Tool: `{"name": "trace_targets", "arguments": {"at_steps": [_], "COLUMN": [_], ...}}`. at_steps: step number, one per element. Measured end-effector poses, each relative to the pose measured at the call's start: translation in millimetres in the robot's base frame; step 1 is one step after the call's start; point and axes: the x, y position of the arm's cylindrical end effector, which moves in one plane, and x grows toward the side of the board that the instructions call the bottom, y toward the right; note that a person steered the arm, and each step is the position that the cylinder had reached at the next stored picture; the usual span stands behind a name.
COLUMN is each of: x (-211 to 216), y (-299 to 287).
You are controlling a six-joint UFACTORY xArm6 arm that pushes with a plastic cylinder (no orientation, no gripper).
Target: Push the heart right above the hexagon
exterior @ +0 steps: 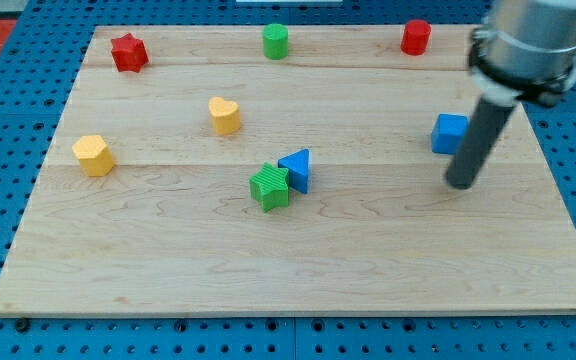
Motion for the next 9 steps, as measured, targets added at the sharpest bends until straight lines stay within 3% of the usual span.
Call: {"name": "trace_targets", "arguments": {"at_steps": [1,5,7,8,9], "x": [-15,-54,-142,-141,-116], "y": [-26,-30,-62,-174,-243]}}
